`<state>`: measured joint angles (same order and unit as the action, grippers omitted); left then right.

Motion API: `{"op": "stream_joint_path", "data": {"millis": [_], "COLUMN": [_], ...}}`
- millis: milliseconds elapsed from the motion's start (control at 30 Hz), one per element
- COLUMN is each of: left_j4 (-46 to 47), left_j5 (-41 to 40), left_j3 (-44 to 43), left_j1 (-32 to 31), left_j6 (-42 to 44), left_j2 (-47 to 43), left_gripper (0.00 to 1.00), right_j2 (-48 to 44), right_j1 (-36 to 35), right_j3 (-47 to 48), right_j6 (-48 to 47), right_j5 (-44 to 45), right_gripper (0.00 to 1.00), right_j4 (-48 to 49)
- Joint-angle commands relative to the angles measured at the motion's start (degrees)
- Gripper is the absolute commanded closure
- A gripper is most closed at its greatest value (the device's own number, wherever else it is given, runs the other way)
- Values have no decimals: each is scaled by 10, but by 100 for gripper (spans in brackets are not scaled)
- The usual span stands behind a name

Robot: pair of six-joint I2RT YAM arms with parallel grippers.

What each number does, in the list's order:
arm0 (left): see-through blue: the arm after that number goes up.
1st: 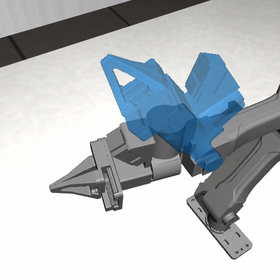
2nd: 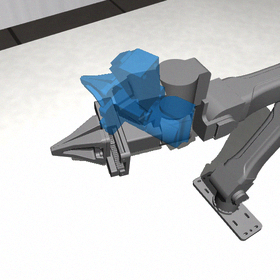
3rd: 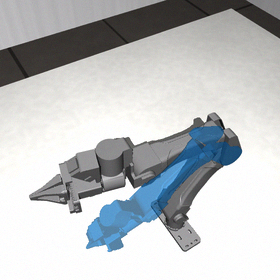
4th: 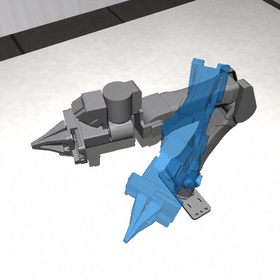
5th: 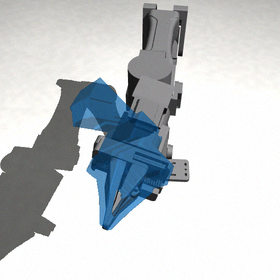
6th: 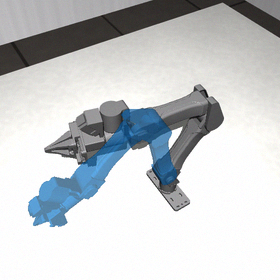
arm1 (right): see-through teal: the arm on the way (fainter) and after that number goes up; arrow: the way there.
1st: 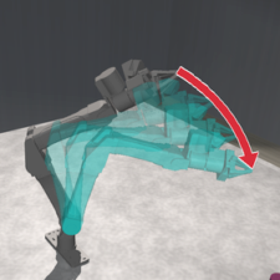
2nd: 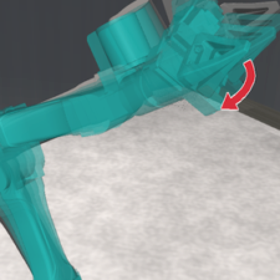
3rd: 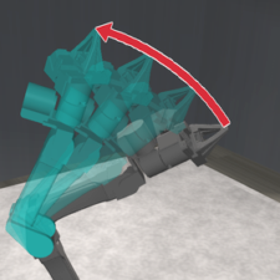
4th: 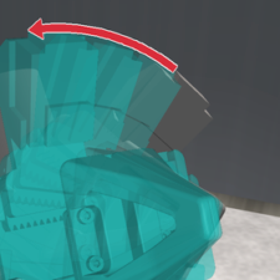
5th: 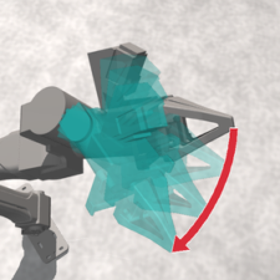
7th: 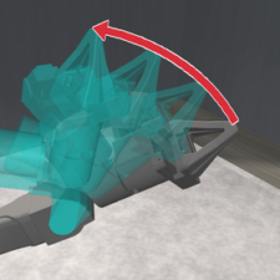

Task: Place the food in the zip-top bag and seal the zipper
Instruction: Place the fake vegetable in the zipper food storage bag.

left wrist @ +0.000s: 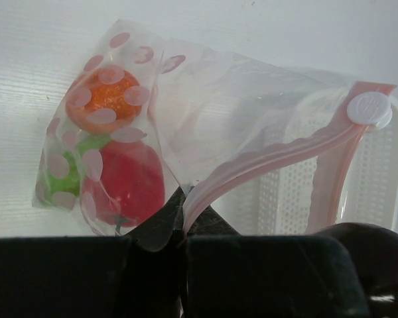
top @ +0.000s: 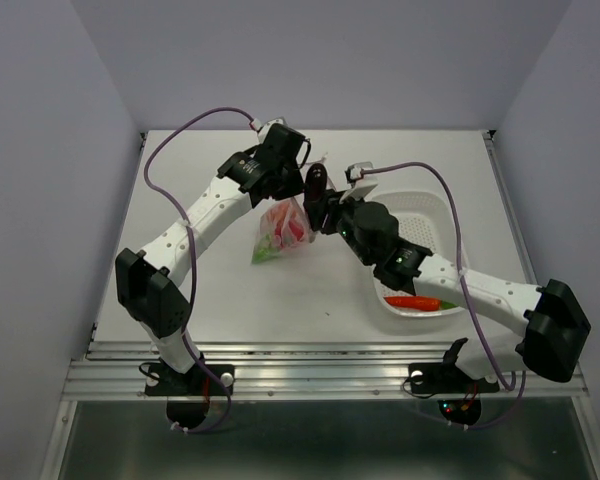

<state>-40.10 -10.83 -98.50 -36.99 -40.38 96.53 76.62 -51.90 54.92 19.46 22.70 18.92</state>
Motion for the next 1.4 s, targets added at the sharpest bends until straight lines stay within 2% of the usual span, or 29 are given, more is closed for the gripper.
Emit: {"op": "stream_joint_path", "data": {"millis": [0,200,300,400,500,567,600,633,700,867,1067,1233,1267,1367], "left_j4": [15,20,20,20,15,14,15,16,19,27,30,33,35,47], "left_j5": [-11,-9,-8,-9,-16,-13,-11,-8,-3,5,2,11,12,16], "left_j3": [-34,-37,-42,-45,-51,-52,-51,-49,-44,-29,-21,-22,-21,-11], "left_j1": [1,3,3,3,3,3,3,3,3,3,3,3,3,3], "left_j6": [-15,-13,-12,-11,-8,-4,-3,-2,-1,-1,2,9,12,16], "left_j2": [-23,-25,-25,-28,-30,-33,-33,-34,-32,-28,-24,-17,-16,-16], "left_gripper": [100,100,100,100,100,100,100,100,100,100,100,100,100,100], "right_j2": [3,14,40,56,73,85,86,86,81,71,34,-23,-34,-76], "right_j1": [-10,-10,-10,-10,-10,-10,-10,-10,-10,-10,-2,99,155,232], "right_j3": [33,65,103,118,135,153,159,164,181,252,292,248,233,177], "right_j6": [29,25,17,17,18,17,17,16,13,6,65,173,188,232], "right_j5": [16,-10,-11,-9,19,28,29,21,-3,-31,64,58,46,31], "right_gripper": [72,70,65,64,56,47,29,17,0,0,0,0,0,0], "right_j4": [-63,-136,-211,-230,-265,-280,-290,-292,-295,-337,-423,-558,-583,-675]}}
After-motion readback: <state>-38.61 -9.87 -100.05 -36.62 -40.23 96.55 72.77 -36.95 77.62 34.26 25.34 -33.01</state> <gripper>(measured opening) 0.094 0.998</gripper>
